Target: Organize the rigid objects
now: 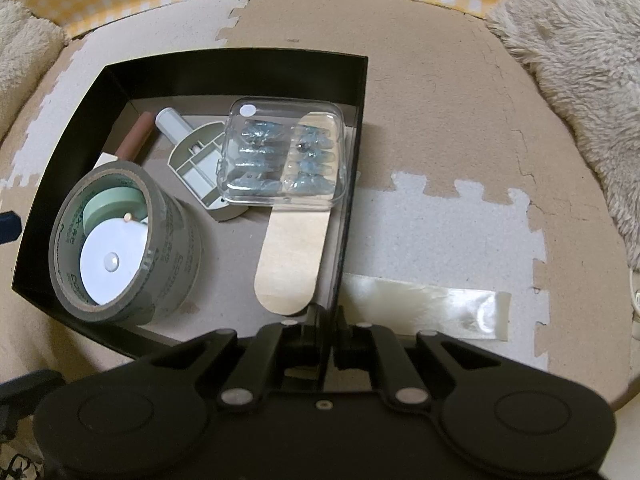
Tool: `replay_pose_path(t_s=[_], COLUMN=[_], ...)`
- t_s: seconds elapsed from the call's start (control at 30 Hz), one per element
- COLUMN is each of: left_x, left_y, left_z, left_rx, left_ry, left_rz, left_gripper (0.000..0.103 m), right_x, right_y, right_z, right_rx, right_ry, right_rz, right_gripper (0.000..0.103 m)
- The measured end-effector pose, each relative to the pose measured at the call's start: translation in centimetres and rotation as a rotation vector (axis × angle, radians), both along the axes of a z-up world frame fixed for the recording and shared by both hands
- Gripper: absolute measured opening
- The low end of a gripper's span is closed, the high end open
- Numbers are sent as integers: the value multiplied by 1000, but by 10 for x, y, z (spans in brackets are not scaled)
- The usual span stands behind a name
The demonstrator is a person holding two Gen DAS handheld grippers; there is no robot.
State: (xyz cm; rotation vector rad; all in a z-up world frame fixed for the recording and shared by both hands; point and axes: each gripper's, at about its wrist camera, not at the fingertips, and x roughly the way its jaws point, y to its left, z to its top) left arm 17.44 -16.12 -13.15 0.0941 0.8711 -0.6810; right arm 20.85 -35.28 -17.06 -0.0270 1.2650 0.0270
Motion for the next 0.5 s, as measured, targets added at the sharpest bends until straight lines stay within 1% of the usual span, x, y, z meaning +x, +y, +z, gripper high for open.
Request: replay_pose_path(t_s=[0.03, 0.07, 0.1, 0.17, 0.2, 0.27, 0.3, 0.33, 0.4, 0.47, 0.5], left_x=[-1, -2, -3, -6, -7, -9, -10, -11, -14, -16, -18], left_y=[1, 3, 4, 6, 7, 10, 11, 13, 15, 18, 20], left_z=[0, 1, 2, 4, 5, 8, 10, 12, 17, 22, 25], left_rx=[0, 0, -1, -1, -2, -8, -15, -24, -39, -48, -49], left_ry=[2, 3, 4, 3, 2, -5, -8, -10, -16, -27, -33], left_rz=[3, 6, 10, 13, 15, 20, 24, 27, 35, 47, 56], left_gripper=[103, 103, 103, 103, 103, 103, 103, 103, 103, 103, 103], right_x=[0, 0, 0, 0, 1, -1, -3, -4, -8, -11, -13], right_y=[0, 0, 0, -1, -3, -6, -7, -8, -5, -1, 0], right_z=[0, 0, 1, 1, 2, 6, 9, 12, 20, 30, 35], right_rx=[-6, -17, -27, -42, -50, -48, -47, -45, -47, -70, -78], right_ry=[-3, -7, -10, -7, -2, -11, -21, -31, -53, -84, -98], right_rz=[-1, -2, -4, -17, -28, -37, -37, -35, -23, -13, -13], right_gripper=[10, 14, 17, 28, 31, 43, 46, 50, 54, 59, 60])
